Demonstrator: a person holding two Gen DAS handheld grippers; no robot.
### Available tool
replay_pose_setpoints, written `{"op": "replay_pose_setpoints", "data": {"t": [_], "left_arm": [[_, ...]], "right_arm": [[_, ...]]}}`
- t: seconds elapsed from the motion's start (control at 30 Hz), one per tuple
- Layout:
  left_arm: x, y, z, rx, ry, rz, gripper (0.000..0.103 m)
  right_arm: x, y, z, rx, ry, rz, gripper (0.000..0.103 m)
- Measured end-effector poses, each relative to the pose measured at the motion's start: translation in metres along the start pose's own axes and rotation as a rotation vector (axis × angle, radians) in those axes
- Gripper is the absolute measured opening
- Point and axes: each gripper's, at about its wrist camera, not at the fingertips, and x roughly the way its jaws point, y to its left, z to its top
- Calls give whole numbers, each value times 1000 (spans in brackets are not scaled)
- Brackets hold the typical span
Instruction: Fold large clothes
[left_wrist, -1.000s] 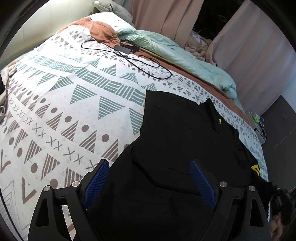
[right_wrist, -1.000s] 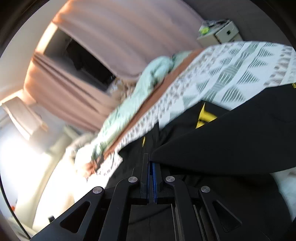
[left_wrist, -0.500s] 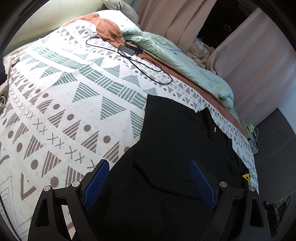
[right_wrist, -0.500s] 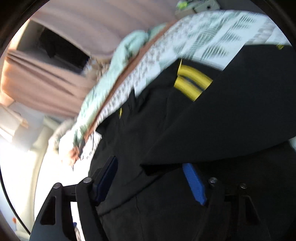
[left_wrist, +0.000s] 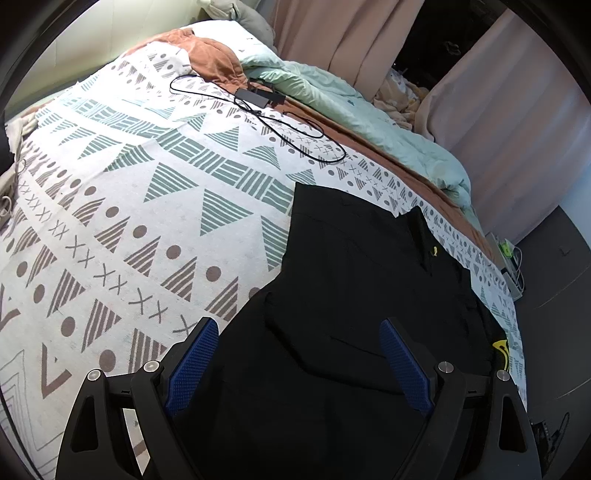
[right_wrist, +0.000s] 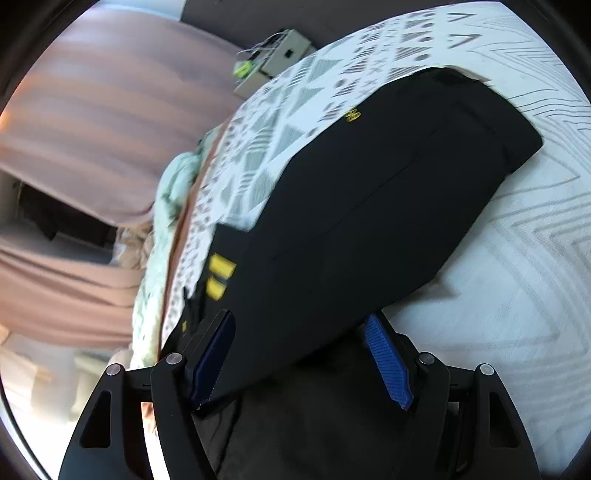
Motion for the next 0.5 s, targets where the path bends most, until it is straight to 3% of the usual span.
{"op": "replay_pose_setpoints", "data": {"t": [0.17, 0.23, 0.3, 0.4, 0.5], "left_arm": [[0, 1, 0, 3, -1, 9, 90], [0, 3, 0, 0, -2, 10, 90], [-2, 4, 0, -6, -4, 8, 90], [-3, 6, 1, -18, -4, 0, 90], [-6, 9, 2, -31, -4, -16, 90]], "right_arm": [[8, -15, 8, 74, -17, 22, 69], [11, -8, 11, 47, -53, -24, 55], [10, -7, 10, 42, -64, -34, 12], [1, 2, 9, 33, -88, 47, 7], [-19, 34, 7, -66, -147, 118, 6]]}}
